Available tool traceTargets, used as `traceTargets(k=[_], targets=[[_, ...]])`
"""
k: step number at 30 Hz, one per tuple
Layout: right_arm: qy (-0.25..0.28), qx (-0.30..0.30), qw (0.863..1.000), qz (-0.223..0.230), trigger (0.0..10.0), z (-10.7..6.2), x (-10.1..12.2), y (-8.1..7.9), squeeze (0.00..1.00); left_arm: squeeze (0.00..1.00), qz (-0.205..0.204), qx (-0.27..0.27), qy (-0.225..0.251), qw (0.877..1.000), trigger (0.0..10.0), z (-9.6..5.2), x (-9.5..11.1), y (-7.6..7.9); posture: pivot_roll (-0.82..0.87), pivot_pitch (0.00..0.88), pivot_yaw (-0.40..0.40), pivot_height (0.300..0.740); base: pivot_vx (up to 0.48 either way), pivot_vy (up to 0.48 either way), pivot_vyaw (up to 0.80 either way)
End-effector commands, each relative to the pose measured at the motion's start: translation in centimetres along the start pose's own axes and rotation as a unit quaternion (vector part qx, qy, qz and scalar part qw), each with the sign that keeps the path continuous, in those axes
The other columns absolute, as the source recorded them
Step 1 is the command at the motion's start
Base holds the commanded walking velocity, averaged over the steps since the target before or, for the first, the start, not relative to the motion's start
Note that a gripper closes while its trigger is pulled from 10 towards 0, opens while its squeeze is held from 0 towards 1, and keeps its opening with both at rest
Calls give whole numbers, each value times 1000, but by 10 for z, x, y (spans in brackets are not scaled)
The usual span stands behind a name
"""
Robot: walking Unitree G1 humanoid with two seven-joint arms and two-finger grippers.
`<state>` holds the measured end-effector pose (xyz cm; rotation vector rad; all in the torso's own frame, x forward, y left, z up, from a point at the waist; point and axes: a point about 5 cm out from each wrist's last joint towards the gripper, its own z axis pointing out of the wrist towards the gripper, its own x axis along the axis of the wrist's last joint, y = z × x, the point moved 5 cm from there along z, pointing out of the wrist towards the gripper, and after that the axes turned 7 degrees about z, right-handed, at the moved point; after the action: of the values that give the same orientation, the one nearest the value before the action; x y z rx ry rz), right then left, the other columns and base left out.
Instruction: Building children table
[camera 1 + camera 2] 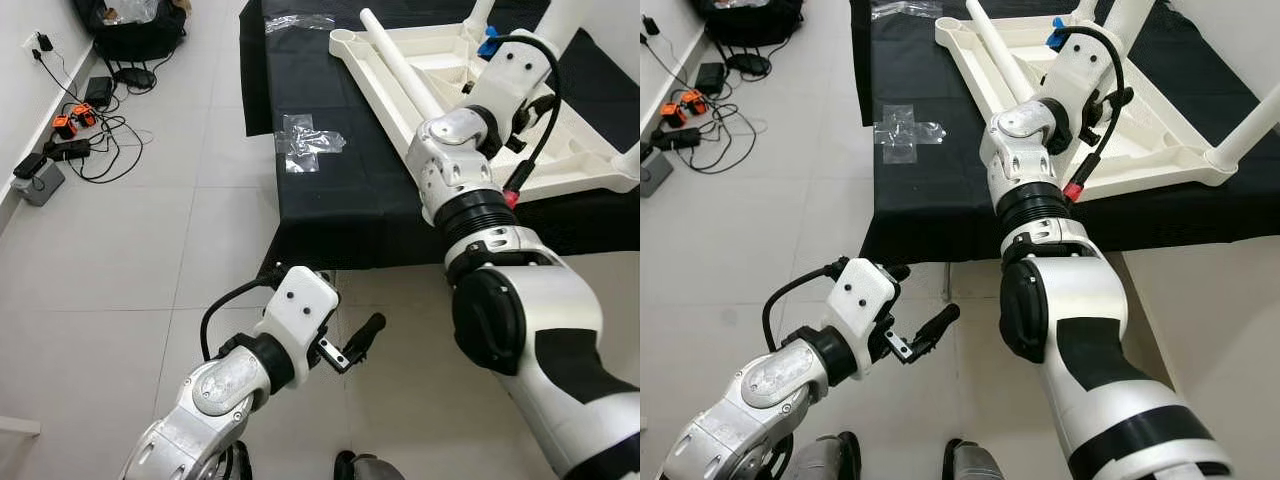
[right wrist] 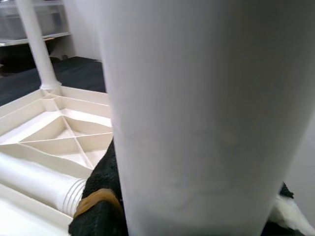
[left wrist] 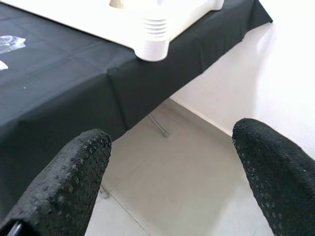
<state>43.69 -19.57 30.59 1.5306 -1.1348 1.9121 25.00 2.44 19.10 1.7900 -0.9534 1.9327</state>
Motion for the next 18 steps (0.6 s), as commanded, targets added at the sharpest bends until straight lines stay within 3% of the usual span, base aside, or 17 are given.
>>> traceTargets(k=[1, 3, 6, 14, 18], targets=[[-113, -43, 989, -91, 10000, -6, -72, 29, 0, 0, 0, -6, 1, 1000, 10000, 0, 2, 5, 62, 247, -90, 740, 0, 0, 0], [-95, -83, 990, -59, 10000, -4, -68, 38, 0, 0, 1, -4, 11, 1000, 10000, 0, 10, 5, 79, 276, -87, 740, 0, 0, 0], [-71, -109, 990, -49, 10000, -5, -62, 43, 0, 0, -7, -4, 18, 1000, 10000, 2, 16, 4, 84, 292, -86, 740, 0, 0, 0], [-82, -118, 989, -31, 10000, -13, -59, 36, 0, 0, -23, -53, 3, 998, 10000, -1, 9, 20, 83, 324, -88, 740, 0, 0, 0], [-92, -110, 989, -22, 10000, -17, -59, 31, 0, 0, -26, -52, 3, 998, 10000, -2, 9, 21, 82, 331, -91, 740, 0, 0, 0]])
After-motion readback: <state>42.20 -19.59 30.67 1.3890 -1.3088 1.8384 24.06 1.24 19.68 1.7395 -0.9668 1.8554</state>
